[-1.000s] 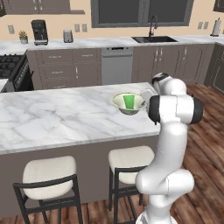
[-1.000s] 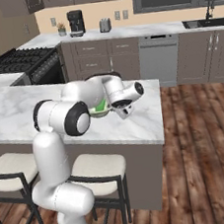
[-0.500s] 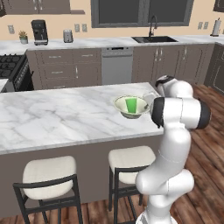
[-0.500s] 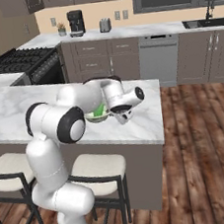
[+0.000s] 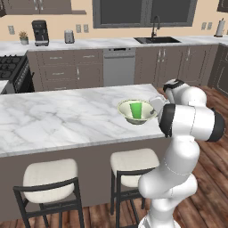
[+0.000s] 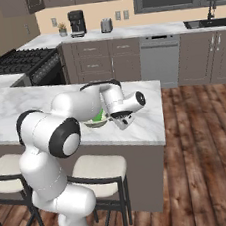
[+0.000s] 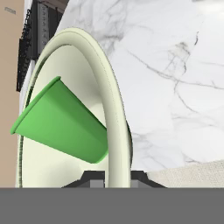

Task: Place the cup inside the bowl on the dining table and move the bowl to any counter.

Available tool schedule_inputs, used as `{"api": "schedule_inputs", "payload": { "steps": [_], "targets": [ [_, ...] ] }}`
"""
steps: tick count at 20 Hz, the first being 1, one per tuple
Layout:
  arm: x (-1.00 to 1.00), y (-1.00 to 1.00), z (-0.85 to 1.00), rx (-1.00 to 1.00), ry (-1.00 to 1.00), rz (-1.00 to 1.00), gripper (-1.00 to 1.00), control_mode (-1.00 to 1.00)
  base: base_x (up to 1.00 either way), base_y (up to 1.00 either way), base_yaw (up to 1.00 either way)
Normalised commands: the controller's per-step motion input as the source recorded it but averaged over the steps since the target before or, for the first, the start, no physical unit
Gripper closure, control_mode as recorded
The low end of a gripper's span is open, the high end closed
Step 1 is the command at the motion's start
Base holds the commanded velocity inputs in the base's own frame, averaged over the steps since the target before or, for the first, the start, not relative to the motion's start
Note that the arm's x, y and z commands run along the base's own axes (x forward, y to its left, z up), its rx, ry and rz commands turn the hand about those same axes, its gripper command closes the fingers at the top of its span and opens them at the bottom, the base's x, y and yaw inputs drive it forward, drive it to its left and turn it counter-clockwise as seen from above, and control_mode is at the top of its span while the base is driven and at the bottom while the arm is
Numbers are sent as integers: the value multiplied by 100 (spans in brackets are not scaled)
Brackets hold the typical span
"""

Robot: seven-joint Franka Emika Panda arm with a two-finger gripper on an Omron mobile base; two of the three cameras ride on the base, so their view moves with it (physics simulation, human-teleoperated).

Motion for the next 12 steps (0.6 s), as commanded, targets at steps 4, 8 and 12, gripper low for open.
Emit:
{"api": "schedule_inputs", "payload": {
  "steps": [4,8,12],
  "targets": [
    [-40,0,17,0,-1,4,100,-100,0,0,0],
    [-33,0,16,0,0,4,100,-100,0,0,0],
    [-22,0,6,0,0,2,100,-100,0,0,0]
  ]
}}
